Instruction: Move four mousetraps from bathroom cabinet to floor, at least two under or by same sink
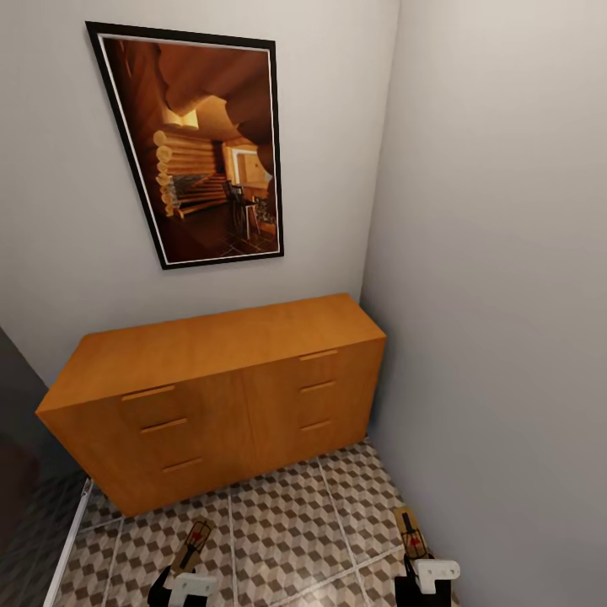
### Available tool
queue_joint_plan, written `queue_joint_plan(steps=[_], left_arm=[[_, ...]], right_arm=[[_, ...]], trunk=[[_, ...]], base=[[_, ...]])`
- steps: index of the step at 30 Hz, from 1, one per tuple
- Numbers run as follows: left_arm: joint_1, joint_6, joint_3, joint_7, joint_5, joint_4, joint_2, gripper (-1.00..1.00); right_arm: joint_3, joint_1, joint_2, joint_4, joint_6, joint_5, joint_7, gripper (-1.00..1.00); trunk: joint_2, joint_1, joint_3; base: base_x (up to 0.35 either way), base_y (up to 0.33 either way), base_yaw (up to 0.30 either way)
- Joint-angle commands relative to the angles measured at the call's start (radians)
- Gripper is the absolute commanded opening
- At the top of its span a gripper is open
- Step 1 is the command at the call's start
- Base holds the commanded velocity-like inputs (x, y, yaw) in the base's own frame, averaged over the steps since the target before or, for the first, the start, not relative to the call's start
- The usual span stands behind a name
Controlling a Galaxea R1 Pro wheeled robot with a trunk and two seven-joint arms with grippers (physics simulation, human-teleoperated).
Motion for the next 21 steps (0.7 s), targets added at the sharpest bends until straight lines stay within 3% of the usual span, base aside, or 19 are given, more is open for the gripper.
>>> queue_joint_plan(steps=[1, 21], left_arm=[[-0.001, 0.001, -0.008, 0.014, -0.004, -0.001, 0.0, -1.0], [-0.001, 0.001, -0.008, 0.014, -0.004, -0.001, 0.0, -1.0]], right_arm=[[0.009, -0.001, 0.0, 0.0, -0.001, -0.001, -0.009, -1.0], [0.009, -0.001, -0.001, 0.0, -0.002, -0.001, -0.009, -1.0]], trunk=[[-0.002, 0.001, -0.002], [-0.002, 0.001, -0.002]], base=[[0.0, 0.0, 0.0], [0.0, 0.0, 0.0]])
